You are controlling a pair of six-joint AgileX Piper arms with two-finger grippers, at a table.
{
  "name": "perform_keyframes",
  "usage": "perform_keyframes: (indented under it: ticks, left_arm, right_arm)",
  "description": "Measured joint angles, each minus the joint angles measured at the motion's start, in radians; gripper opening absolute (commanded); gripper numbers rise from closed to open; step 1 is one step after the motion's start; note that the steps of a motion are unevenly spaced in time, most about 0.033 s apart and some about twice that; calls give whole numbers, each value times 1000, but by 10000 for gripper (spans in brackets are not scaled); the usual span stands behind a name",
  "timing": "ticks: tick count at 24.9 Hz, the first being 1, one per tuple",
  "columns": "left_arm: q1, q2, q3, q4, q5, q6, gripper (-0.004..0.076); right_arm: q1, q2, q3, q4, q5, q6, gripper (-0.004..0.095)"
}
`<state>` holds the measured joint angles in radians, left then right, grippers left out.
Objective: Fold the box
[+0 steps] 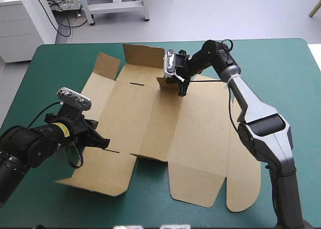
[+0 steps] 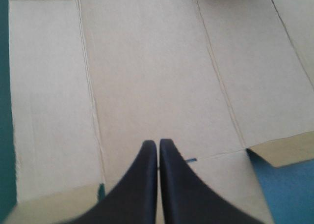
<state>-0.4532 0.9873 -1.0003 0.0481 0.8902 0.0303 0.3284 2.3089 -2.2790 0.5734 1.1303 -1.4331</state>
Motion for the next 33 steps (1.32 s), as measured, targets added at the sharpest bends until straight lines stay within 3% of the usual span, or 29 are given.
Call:
perform_keyframes:
  ticks: [14,16,21,23,33]
  left_arm:
    - [0,0,0,-1,-1,0,-8]
    - [0,0,0,-1,-1,0,-8]
    - [0,0,0,-1,-1,0,-8]
    - [0,0,0,-1,-1,0,-8]
    - [0,0,0,-1,-2,0,-8]
  right_arm:
    - [85,0,-1,-23,37,-60,-9]
    - [85,0,-1,-36,36,-41,50]
    - [85,0,-1,-45,35,-38,425]
    - [85,0,-1,-45,35,-38,518]
    - [85,-25,-2,-48,22,51,538]
